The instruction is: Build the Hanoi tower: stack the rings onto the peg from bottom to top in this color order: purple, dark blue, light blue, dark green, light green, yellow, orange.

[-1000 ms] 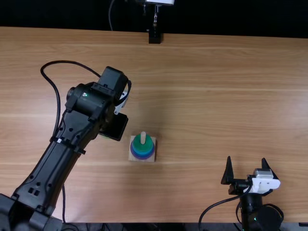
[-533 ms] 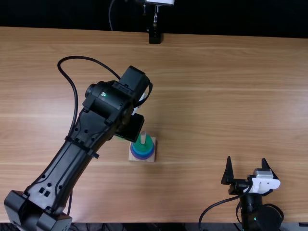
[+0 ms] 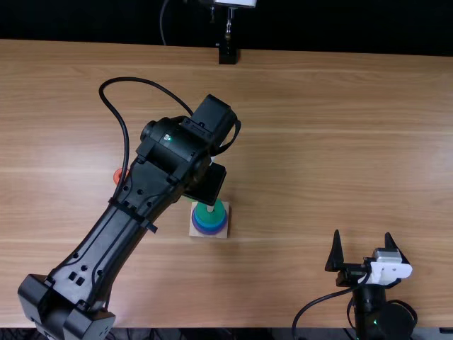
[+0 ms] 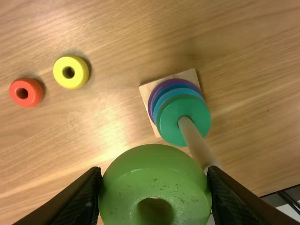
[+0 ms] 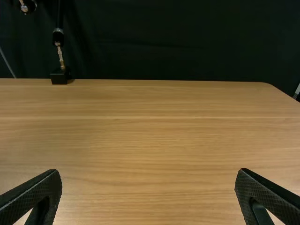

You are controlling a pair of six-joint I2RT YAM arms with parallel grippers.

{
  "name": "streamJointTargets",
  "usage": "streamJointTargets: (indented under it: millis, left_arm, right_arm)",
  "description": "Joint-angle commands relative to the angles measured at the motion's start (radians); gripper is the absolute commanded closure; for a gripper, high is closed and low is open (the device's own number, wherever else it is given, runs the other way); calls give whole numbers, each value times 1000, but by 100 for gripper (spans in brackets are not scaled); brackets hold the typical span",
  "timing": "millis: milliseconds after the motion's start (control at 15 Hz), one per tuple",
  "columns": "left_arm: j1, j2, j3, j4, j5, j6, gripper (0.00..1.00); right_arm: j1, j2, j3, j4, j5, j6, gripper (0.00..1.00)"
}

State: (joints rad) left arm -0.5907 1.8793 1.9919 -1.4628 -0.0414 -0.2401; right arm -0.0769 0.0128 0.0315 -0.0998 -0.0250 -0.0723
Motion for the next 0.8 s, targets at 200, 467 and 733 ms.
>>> streamJointTargets:
  millis: [200, 467, 733]
  left_arm:
    - [-46, 32, 31, -1, 3, -42, 100]
    - [-54, 34, 33, 3, 3, -43, 100]
    - [-63, 44, 33, 10, 3, -43, 100]
  right_arm:
    - [-8, -13, -15, -19, 19, 8, 0]
    - [-8, -13, -15, -19, 19, 8, 0]
    - [-8, -13, -15, -19, 19, 8, 0]
